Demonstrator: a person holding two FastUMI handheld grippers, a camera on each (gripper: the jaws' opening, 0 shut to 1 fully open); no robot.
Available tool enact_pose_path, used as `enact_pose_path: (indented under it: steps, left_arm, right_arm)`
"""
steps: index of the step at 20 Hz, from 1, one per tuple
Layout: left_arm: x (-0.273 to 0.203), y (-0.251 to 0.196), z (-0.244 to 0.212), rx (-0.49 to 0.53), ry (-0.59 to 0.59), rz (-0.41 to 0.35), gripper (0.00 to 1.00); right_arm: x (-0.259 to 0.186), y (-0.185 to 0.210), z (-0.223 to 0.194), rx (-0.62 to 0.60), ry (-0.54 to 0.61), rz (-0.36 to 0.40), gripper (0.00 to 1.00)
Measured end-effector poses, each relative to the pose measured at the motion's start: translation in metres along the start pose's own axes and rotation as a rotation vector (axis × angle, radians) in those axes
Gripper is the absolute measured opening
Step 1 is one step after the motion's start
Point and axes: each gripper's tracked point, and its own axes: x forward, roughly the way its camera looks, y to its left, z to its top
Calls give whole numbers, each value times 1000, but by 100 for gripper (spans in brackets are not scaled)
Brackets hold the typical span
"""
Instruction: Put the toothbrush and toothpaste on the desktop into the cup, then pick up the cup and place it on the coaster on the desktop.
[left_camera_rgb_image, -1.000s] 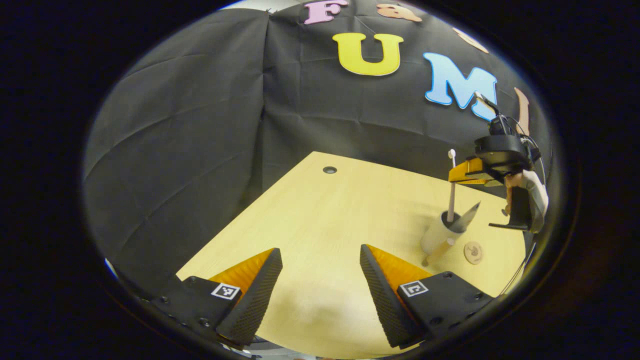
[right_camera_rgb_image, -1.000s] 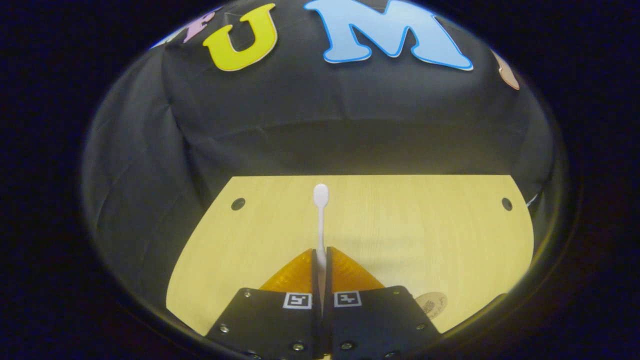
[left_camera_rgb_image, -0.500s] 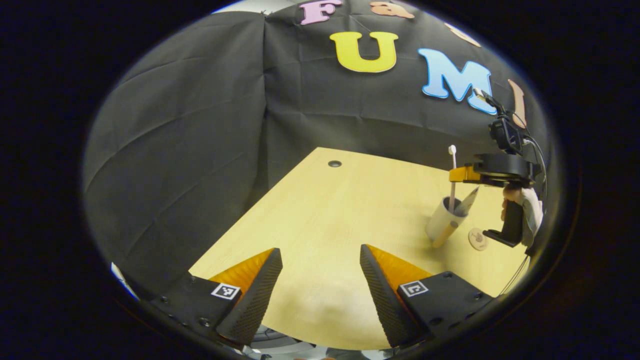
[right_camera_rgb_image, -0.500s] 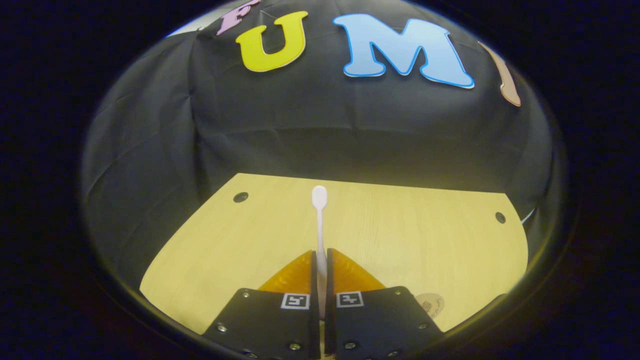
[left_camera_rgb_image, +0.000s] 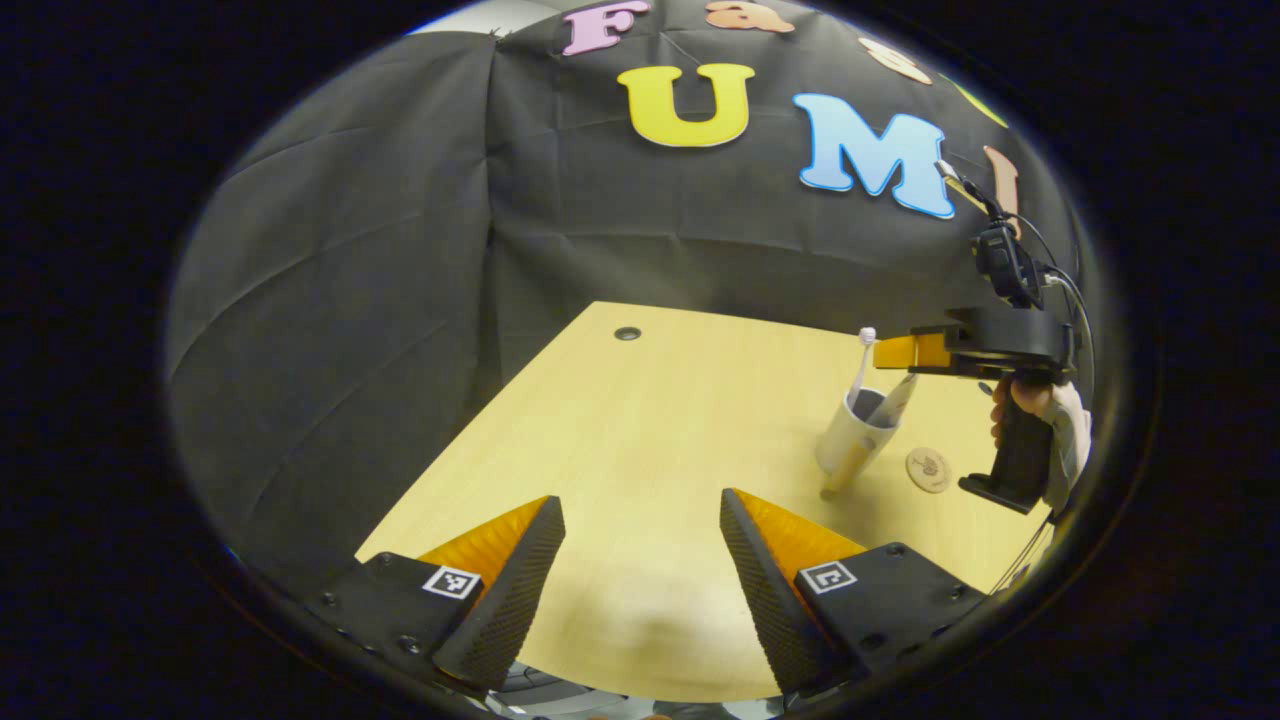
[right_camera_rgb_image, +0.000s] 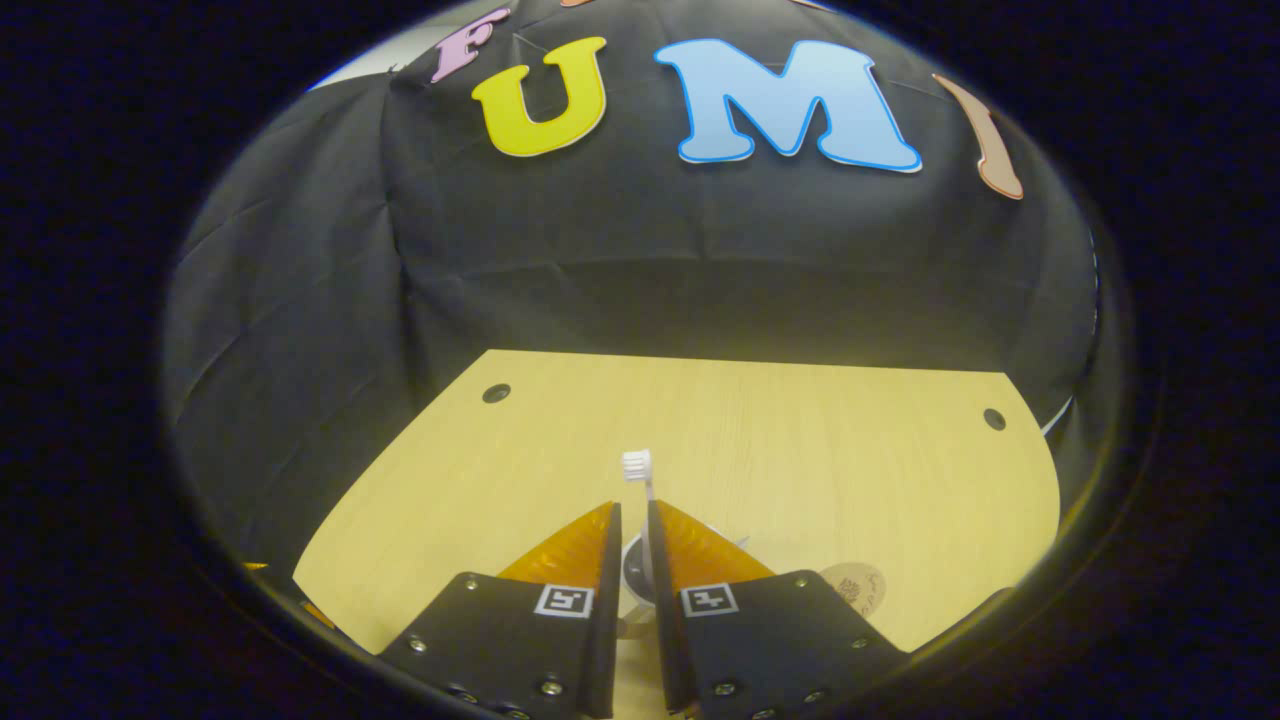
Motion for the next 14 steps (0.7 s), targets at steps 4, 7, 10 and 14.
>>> enact_pose_path:
  steps: [4,7,10,14]
  left_arm:
    - [9,-41,17,21,-4,-108,100]
    - [27,-76,29,55,4,-189,100]
    - [45,-123,38,96,39,-299,100]
    - [81,-170,30,163,146,-440,100]
  right_arm:
    - [-27,-19,8,20,-28,-14,18]
    - [-46,-44,9,71,-34,-38,18]
    - [-61,-74,3,118,-24,-77,18]
    - [-80,-116,-15,149,-5,-146,18]
